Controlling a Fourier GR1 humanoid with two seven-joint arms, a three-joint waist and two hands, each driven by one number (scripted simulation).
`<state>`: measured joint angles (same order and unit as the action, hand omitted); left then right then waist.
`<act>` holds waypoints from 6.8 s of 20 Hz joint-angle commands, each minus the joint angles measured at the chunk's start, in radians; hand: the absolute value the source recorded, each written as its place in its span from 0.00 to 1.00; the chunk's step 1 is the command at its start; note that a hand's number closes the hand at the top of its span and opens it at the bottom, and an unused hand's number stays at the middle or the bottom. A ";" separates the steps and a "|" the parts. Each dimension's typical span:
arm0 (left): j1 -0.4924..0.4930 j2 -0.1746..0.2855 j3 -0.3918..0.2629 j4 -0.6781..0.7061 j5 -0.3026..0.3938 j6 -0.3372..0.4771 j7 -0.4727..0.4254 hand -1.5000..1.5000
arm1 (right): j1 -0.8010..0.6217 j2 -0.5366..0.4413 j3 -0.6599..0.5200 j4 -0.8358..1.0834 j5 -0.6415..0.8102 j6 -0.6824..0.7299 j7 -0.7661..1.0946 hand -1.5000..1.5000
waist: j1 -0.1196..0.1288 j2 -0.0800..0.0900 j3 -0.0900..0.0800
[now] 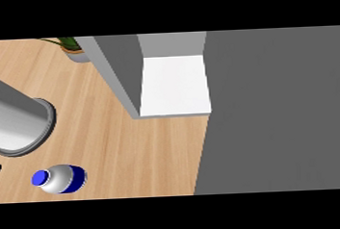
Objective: Pick up the bottled water, place it into the cabinet and close the cabinet
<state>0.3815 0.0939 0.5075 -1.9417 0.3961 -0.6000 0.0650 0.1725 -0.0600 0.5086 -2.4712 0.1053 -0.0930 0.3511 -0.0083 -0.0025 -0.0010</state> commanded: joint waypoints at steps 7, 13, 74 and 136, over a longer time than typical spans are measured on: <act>-0.122 -0.010 -0.025 0.329 -0.248 -0.007 -0.194 0.00 | -0.068 -0.043 -0.025 -0.094 0.069 -0.034 0.115 0.00 | 0.001 0.002 0.000; -0.186 0.029 -0.023 0.595 -0.358 -0.003 -0.350 0.00 | -0.015 -0.072 0.025 -0.085 0.089 -0.058 0.037 0.00 | -0.006 0.001 0.000; -0.740 -0.094 -0.581 1.041 -0.216 0.565 -0.732 1.00 | -0.007 -0.194 0.074 -0.066 0.043 -0.187 -0.004 0.00 | 0.002 -0.006 0.002; -1.534 -0.094 -0.782 1.814 0.186 1.202 -0.728 0.00 | 0.101 -0.290 -0.016 -0.086 -0.147 -0.121 -0.170 0.00 | -0.075 0.031 0.000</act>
<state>-1.1217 0.0016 -0.2978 -0.1476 0.5743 0.6026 -0.6466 0.2678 -0.3473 0.5028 -2.4833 0.0058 -0.2220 0.1470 -0.0788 0.0242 -0.0008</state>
